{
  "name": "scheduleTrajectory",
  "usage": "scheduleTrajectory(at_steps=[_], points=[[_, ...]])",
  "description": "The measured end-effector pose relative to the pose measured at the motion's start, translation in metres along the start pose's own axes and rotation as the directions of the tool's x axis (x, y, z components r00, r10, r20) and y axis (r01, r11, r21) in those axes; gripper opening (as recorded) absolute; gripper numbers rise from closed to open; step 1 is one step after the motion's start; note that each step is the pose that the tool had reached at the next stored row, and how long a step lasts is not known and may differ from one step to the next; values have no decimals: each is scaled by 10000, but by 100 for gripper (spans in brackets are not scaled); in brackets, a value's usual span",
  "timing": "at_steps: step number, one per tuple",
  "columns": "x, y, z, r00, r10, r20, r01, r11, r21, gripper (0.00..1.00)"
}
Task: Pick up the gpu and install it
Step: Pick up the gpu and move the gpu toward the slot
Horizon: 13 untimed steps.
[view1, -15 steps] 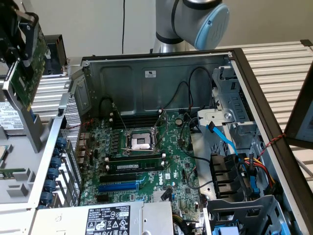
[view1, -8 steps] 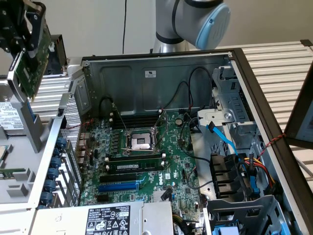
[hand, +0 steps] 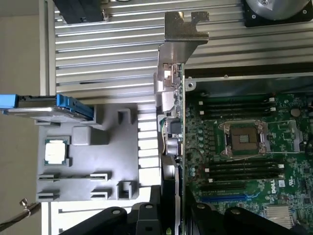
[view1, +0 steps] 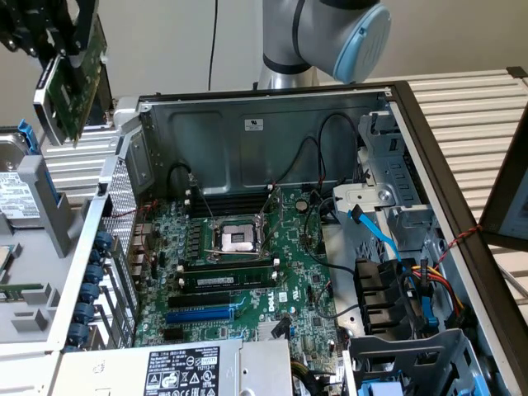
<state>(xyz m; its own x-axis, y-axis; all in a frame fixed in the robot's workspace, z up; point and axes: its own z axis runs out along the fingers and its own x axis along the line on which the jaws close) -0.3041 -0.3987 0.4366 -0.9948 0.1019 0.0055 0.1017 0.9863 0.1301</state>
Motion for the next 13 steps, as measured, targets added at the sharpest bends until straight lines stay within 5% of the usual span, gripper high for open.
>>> scheduleTrajectory(at_steps=[13], points=[[-592, 20, -13, 10000, 3, -27, -3, 10000, -94, 28]])
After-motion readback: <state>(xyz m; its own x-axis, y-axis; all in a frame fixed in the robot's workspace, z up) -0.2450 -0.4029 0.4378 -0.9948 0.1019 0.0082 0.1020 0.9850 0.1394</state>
